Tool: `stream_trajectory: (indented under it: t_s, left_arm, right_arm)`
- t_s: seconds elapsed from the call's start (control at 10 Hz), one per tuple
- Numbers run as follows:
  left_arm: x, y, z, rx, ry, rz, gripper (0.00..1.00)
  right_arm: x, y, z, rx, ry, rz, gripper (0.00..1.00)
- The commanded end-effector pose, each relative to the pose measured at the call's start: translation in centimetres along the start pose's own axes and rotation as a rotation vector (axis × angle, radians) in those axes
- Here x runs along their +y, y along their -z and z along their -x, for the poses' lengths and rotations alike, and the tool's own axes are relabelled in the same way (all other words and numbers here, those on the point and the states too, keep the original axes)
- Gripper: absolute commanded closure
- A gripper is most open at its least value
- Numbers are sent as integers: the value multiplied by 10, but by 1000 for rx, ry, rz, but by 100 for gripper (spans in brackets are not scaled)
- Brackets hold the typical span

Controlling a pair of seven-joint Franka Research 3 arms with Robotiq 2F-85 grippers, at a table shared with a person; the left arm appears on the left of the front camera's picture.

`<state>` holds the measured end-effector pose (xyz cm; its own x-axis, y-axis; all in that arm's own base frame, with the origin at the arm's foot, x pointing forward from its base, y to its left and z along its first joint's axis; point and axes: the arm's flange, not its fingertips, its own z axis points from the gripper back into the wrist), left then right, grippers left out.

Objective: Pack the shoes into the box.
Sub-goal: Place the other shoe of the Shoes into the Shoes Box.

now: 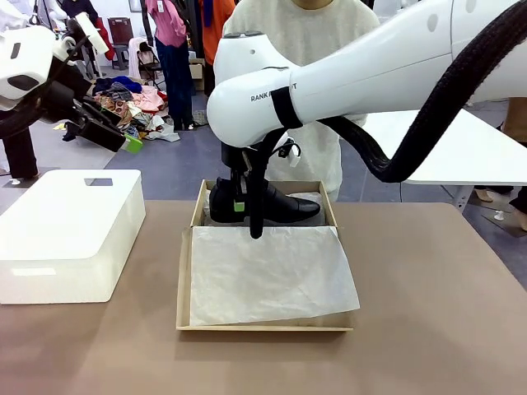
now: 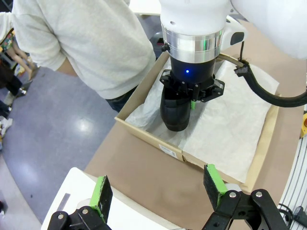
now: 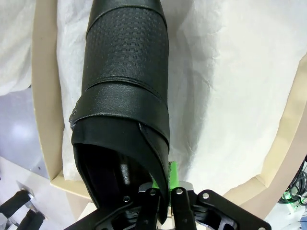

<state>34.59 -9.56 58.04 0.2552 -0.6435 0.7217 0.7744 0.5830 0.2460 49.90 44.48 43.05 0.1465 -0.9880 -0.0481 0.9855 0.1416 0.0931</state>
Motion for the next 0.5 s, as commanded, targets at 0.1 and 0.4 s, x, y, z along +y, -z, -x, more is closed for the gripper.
stream_trajectory:
  t_s: [0.1,0.4]
  left_arm:
    - [1,1,0,-15,5,0,0]
    - [1,1,0,-15,5,0,0]
  right_arm:
    - [-6,13,-4,23,37,19,100]
    - [-6,22,-2,15,34,38,100]
